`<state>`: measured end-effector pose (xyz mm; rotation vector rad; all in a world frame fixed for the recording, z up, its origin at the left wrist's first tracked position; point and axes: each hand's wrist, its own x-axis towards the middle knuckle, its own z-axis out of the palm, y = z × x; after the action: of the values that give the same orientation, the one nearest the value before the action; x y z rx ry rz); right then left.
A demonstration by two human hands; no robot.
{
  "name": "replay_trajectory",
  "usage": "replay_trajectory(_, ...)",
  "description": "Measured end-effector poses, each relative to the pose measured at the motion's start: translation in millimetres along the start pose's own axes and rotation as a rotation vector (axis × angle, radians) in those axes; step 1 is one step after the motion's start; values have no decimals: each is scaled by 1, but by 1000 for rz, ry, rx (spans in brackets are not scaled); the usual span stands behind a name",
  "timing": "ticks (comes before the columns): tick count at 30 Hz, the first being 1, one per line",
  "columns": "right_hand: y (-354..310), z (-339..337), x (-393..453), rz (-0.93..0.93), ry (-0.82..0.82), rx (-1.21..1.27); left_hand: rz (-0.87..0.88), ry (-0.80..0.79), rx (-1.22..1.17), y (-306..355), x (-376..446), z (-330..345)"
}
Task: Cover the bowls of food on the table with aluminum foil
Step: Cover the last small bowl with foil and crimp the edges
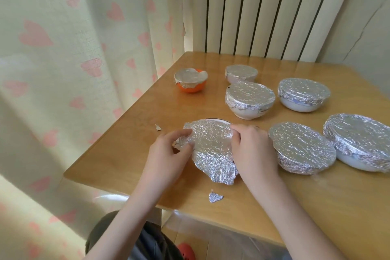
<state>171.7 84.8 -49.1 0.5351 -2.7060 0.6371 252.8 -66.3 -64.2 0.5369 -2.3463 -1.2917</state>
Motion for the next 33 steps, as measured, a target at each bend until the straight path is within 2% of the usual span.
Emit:
replay_trajectory(7,2,4,4,37,35,17,83,-116,57,1,-7,9)
replay_trajectory(14,7,6,8,50,24,17,91,-196,181,-3,-5,11)
replay_trajectory(29,9,5,8,8,48,-17,124,-191,187,-9,-2,6)
replay_trajectory(33,10,-10,9,-45,178,112,131,-183,155,-5,-1,-1)
